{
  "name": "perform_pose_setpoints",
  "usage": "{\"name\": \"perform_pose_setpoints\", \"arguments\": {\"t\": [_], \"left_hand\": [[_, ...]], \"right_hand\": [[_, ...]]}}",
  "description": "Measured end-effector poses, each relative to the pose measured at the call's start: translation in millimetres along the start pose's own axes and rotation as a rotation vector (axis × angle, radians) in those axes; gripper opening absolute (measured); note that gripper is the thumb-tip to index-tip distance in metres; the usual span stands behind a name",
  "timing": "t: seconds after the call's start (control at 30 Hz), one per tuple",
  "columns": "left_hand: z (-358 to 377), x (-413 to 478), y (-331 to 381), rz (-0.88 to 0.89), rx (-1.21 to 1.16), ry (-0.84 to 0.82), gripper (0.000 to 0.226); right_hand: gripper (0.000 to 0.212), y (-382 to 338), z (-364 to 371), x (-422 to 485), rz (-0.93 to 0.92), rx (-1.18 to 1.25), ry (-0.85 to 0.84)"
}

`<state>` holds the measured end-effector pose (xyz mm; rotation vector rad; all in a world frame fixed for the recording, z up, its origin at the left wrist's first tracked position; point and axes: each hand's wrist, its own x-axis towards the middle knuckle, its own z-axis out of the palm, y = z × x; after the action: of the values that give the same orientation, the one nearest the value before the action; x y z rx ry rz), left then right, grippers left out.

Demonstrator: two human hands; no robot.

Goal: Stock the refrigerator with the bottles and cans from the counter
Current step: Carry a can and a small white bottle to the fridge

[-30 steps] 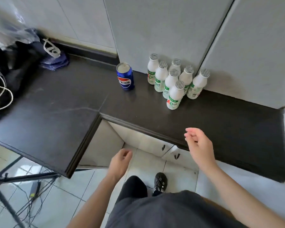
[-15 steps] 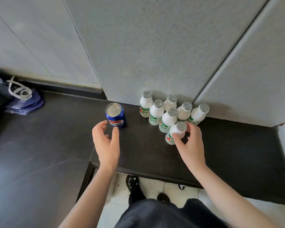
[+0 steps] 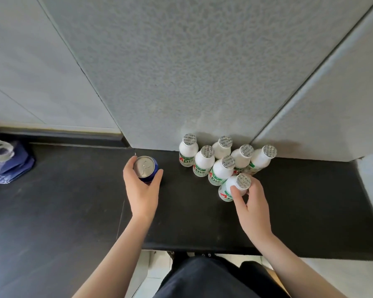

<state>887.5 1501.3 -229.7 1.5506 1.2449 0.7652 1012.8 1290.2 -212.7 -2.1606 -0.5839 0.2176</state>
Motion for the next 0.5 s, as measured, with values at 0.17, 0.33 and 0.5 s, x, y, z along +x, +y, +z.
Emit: {"name": "perform_pose_setpoints", "arguments": {"t": [0.17, 0.33, 0.5], "left_hand": [[-17.2, -24.1, 9.7, 0.013, -0.065, 0.06, 0.069], [-39.0, -60.0, 18.3, 0.006, -0.173, 0.112, 0.064], [-57.2, -113.8, 18.6, -0.113, -0.258, 0.213, 0.052]], "right_hand": [[0.029, -4.3, -5.5, -0.7, -0.012, 0.037, -0.043], [0.024, -24.2, -7.1, 1.3, -0.137, 0.125, -0.201], [0.029, -43.0, -2.5, -0.3, -0.294, 0.219, -0.366]]}}
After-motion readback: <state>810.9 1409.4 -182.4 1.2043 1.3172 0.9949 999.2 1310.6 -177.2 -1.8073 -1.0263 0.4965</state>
